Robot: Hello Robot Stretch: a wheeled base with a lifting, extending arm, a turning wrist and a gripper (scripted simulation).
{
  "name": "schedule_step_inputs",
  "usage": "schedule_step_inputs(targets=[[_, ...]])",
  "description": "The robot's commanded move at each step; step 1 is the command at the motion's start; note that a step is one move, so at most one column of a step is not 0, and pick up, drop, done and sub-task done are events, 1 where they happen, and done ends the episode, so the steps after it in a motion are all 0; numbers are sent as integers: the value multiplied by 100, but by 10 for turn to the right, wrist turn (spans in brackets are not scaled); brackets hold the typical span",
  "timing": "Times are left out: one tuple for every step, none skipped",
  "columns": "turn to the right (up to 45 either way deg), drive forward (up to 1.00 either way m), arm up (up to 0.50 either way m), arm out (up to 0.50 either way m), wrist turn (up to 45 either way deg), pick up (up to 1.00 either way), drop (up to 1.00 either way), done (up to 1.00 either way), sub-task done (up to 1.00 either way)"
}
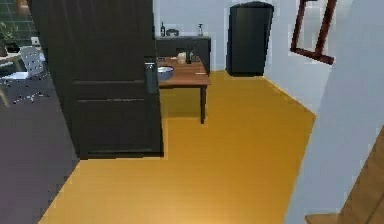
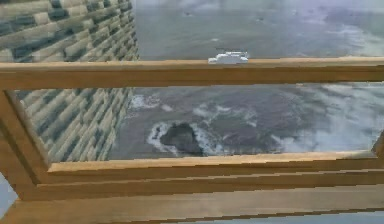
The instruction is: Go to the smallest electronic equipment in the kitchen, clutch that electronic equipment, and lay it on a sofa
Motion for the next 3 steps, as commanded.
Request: schedule_step_inputs(targets=[[60,0,0,0,0,0,0,0,0],[0,85,0,0,0,0,0,0,0],[120,0,0,0,0,0,0,0,0]])
